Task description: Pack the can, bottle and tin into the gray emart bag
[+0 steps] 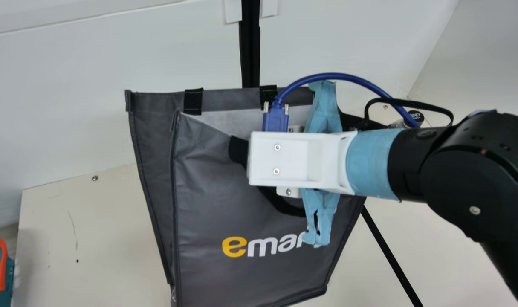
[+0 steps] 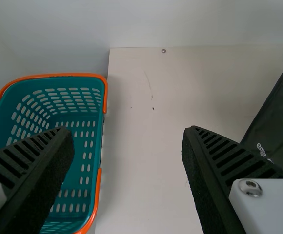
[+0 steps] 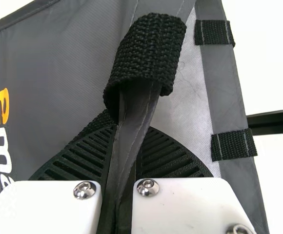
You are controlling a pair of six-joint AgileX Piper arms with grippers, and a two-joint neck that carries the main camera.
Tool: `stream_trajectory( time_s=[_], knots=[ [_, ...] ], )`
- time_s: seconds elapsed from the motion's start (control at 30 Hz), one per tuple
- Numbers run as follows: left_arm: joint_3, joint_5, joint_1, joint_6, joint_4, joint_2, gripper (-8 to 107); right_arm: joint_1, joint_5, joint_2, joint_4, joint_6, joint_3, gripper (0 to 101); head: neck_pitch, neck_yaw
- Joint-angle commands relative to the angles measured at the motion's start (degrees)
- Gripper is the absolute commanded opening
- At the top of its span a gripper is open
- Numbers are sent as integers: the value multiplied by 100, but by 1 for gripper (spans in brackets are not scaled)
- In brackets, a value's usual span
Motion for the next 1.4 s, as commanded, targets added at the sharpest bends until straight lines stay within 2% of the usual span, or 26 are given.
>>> stream_trajectory(
  time_s=[0.0, 0.17, 0.47, 1.07, 1.37],
  knots=[
    [0, 0, 0, 0, 0, 0, 90, 51, 11, -27, -24, 58, 48, 0, -130, -5],
    [0, 0, 0, 0, 0, 0, 90, 228, 11, -109, -58, 239, 208, 0, -130, -5],
    [0, 0, 0, 0, 0, 0, 90, 591, 11, -292, -161, 632, 441, 30, -130, -5],
    [0, 0, 0, 0, 0, 0, 90, 1354, 11, -711, -557, 1314, 604, 90, -130, -5],
    [0, 0, 0, 0, 0, 0, 90, 1572, 11, -964, -695, 1513, 696, 91, -130, -5]
  ],
)
